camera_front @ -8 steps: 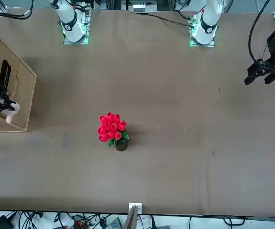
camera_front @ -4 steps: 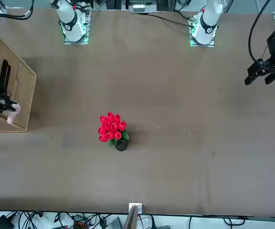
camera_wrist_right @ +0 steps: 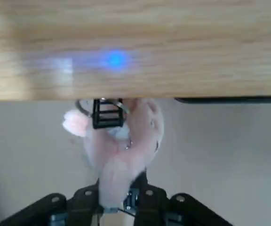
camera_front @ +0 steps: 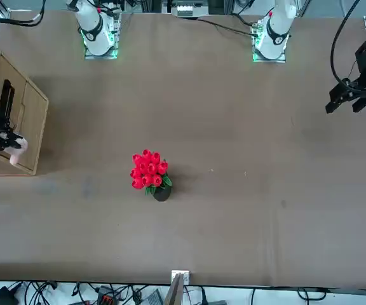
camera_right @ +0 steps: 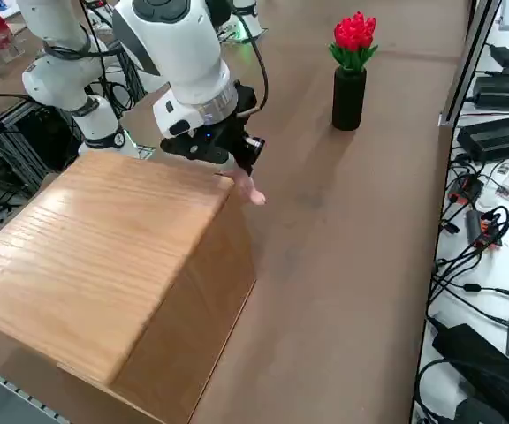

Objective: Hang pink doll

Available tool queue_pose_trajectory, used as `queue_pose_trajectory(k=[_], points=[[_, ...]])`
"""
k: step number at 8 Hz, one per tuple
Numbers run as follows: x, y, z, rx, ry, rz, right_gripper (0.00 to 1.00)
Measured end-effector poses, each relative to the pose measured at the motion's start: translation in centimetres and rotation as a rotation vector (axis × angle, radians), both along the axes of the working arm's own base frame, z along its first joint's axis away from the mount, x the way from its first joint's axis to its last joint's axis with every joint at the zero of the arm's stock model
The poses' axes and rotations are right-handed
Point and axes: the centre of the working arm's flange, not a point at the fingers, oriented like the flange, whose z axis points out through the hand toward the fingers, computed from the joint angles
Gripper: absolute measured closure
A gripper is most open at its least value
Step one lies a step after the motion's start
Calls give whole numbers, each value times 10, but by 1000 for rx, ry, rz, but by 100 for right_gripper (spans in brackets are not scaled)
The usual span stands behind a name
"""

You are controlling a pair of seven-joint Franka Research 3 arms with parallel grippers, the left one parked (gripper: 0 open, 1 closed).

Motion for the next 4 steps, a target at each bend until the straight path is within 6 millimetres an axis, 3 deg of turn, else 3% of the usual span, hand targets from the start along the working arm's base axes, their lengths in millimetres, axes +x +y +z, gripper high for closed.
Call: queue_pose_trajectory(k=[1, 4], points=[[0, 0, 0, 0, 1, 0, 77], [0, 0, 0, 1, 0, 0, 21]])
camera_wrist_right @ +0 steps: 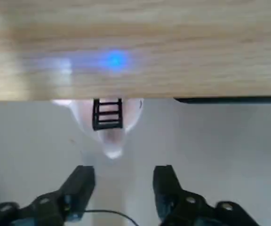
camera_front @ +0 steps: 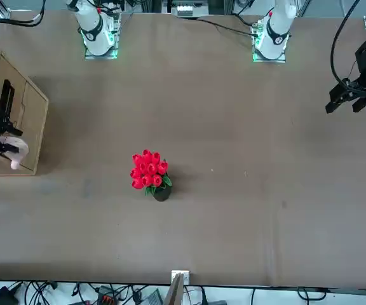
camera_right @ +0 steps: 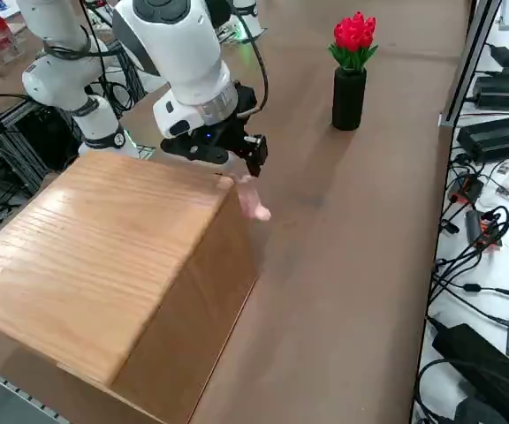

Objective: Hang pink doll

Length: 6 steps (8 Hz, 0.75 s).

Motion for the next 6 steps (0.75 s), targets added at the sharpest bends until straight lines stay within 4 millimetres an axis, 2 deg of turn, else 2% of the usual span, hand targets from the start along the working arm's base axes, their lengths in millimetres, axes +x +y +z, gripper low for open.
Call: queue_pose_trajectory(k=[1, 2, 3, 6], points=[[0, 2, 2, 1, -2, 8, 3], [2, 7, 7, -3, -11, 60, 0], [6, 20, 21, -10, -17, 163, 0], [25, 90, 91, -108, -47, 472, 0]])
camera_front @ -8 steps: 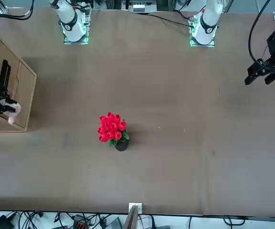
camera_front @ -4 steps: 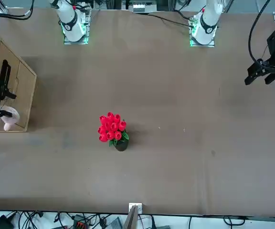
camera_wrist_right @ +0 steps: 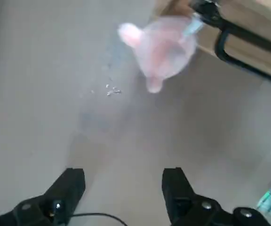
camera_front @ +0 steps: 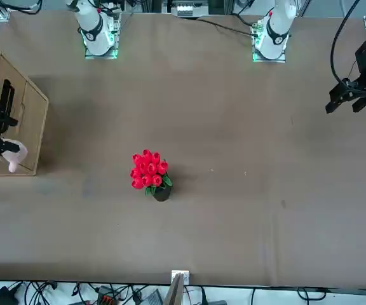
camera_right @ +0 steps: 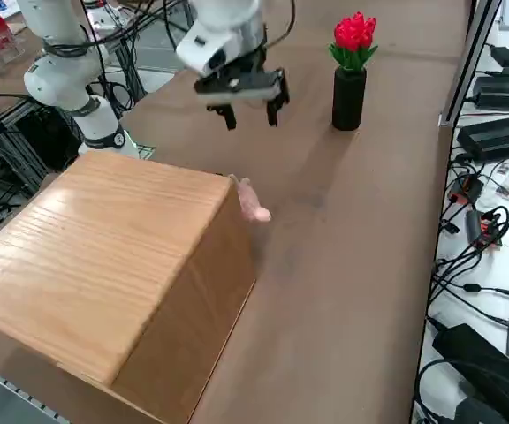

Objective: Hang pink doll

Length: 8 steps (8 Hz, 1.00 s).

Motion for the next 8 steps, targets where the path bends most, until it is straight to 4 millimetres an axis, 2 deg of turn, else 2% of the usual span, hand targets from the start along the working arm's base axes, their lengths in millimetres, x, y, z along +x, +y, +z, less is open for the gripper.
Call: queue_pose_trajectory(k=[2, 3, 5, 7, 8], points=[[8, 52, 33, -72, -46, 330, 0], [7, 67, 46, -71, -62, 532, 0], [4, 77, 60, -41, -89, 916, 0], [-4, 85, 71, -42, -109, 1103, 0], [-20, 95, 74, -68, -82, 1153, 0]])
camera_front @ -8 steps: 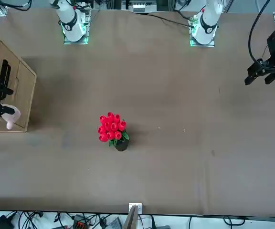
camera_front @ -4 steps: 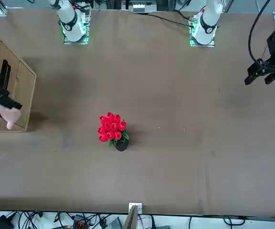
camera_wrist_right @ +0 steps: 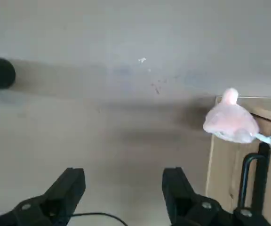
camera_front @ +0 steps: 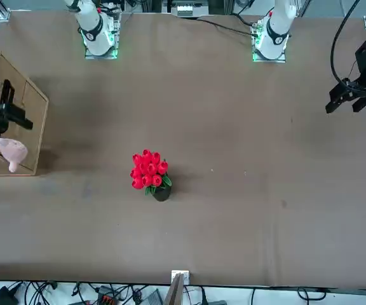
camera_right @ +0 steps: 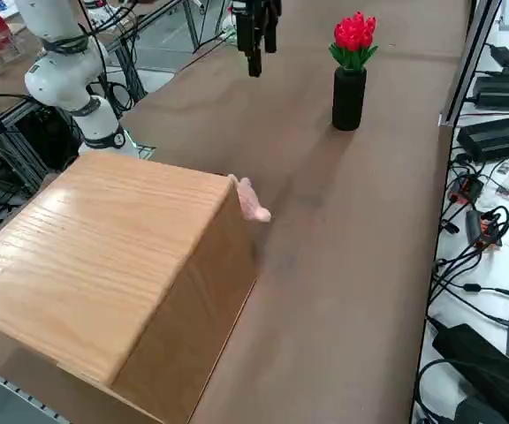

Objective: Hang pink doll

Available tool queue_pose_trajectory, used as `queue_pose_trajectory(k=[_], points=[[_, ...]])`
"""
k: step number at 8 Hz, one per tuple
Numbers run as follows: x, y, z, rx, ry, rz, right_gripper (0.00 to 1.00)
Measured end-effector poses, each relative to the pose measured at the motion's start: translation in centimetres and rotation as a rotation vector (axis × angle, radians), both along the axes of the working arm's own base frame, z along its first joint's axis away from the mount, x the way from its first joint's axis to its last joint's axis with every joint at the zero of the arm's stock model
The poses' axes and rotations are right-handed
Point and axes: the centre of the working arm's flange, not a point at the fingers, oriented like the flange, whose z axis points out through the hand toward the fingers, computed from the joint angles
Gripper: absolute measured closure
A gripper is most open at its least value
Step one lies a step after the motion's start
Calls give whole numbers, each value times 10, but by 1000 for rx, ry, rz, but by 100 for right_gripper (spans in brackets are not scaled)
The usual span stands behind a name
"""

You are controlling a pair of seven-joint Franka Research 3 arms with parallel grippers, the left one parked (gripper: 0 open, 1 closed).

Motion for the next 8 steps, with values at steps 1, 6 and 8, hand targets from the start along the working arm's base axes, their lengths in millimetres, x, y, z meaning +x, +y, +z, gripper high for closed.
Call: queue_pose_trajectory(k=[1, 6, 8], points=[[-21, 12, -1, -19, -1, 28, 0], [-52, 21, -14, -1, -32, 41, 0], [-52, 24, -14, 0, -26, 47, 0]])
